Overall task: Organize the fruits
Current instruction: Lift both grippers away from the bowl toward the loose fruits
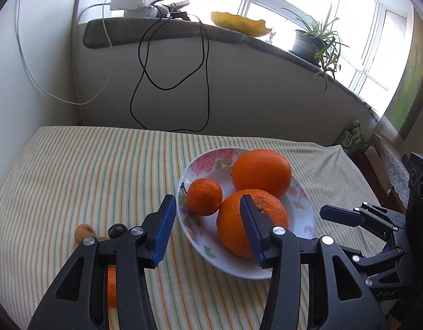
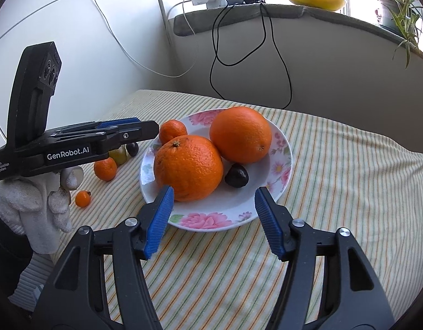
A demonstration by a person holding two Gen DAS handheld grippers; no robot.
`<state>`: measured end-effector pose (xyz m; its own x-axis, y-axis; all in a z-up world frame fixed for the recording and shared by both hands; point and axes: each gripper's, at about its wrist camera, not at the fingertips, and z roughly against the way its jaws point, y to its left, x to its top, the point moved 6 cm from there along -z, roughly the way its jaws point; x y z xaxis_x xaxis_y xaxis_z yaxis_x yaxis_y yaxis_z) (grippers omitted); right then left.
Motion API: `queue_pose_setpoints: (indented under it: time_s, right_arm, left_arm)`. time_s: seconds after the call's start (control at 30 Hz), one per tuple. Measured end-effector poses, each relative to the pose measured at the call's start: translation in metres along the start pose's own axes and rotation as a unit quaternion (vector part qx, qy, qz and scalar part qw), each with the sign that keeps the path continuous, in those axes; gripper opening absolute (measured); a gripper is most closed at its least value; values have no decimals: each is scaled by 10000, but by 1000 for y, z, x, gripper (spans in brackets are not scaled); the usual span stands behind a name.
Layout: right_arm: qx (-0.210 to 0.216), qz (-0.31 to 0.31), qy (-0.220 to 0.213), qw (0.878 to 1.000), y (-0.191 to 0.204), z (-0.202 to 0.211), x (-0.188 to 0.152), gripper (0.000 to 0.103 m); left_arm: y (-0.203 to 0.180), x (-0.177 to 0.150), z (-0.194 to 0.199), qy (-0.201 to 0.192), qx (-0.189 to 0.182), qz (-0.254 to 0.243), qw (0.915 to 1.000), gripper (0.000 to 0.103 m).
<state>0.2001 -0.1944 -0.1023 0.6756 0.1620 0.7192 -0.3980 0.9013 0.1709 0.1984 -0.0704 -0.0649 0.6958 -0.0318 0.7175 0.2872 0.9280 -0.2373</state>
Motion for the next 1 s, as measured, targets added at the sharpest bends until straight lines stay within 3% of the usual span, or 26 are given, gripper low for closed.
queue_pose_setpoints:
  time_s: [0.43, 1.0]
  right_arm:
    - [247, 239, -64, 9994, 29, 8, -2, 64]
    - [855, 908, 102, 9921, 97, 1, -16, 64]
  left_arm:
    - [21, -18, 36, -69, 183, -9, 9998, 47]
    - [86, -66, 94, -125, 675, 519, 9963, 47]
